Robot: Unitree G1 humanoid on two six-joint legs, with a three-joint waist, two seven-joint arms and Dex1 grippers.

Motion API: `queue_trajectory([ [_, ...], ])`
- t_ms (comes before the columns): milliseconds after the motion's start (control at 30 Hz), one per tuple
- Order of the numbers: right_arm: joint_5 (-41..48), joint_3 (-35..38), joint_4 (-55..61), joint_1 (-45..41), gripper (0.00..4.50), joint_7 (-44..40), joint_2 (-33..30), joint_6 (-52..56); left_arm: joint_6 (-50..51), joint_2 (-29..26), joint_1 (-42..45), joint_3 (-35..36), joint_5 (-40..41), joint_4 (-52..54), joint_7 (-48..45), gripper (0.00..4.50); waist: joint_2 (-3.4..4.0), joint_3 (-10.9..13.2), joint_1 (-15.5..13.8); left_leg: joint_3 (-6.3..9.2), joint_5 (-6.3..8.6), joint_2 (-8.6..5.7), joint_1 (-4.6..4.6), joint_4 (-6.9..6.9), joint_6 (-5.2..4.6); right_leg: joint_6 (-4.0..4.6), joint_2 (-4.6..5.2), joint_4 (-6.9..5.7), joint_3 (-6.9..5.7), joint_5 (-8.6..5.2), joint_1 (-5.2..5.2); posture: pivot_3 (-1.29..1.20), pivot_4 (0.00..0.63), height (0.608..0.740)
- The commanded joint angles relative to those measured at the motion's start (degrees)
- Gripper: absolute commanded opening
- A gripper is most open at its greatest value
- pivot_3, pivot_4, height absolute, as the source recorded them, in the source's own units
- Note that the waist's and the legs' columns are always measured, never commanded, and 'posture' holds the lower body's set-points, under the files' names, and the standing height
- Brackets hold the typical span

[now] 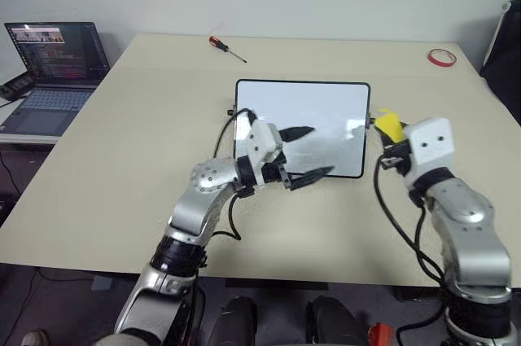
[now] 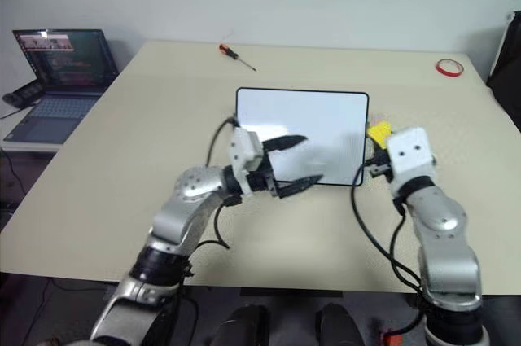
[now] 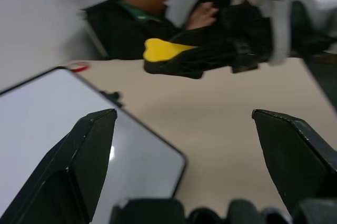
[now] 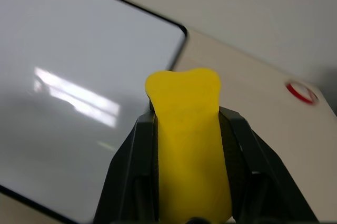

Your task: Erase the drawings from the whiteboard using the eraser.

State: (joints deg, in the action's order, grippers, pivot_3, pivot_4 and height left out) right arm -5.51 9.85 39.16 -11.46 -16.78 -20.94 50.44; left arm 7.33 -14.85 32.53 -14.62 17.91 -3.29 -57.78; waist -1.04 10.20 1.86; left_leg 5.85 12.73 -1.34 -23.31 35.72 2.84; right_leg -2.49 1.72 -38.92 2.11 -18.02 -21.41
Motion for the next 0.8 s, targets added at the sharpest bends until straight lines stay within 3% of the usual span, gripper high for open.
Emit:
queue_trajectory([
  [33,1.2,4.8,4.2,0.9,1.20,1.9,2.1,8.7,-5.2,2.4,3.8,-2.6,0.0,-7.7,-7.6,4.50,0.00,0.0,0.0,-0.01,0.00,0.03,0.00,0.00,0.00,0.01,-0.02,0.00,0.02,0.00,-0.01,0.00,0.150,0.740],
  [200,4.2,8.8,2.6,2.3,1.20,3.3,7.5,13.2,-12.7,6.9,7.7,-4.2,-3.9,-19.0,-9.4,4.50,-0.01,0.0,-0.1,-0.05,0.01,0.01,0.00,0.00,-0.02,0.01,-0.02,-0.01,0.03,-0.01,-0.01,0.00,0.150,0.740],
  [367,5.8,9.8,-1.3,4.1,1.20,4.4,10.1,10.8,-17.4,9.7,7.9,-5.0,-7.9,-24.6,-7.7,4.50,0.00,0.0,0.0,-0.07,0.02,0.00,-0.01,0.01,-0.03,-0.02,-0.01,-0.01,0.07,-0.02,-0.01,0.00,0.150,0.740],
  [800,8.9,8.3,-9.5,2.7,1.20,6.6,10.7,6.1,-18.7,8.9,6.5,-4.5,-11.9,-23.6,-3.9,4.50,0.00,0.0,0.0,-0.07,0.02,0.02,0.03,0.02,-0.03,-0.02,-0.03,-0.07,0.07,-0.02,-0.01,0.00,0.150,0.740],
])
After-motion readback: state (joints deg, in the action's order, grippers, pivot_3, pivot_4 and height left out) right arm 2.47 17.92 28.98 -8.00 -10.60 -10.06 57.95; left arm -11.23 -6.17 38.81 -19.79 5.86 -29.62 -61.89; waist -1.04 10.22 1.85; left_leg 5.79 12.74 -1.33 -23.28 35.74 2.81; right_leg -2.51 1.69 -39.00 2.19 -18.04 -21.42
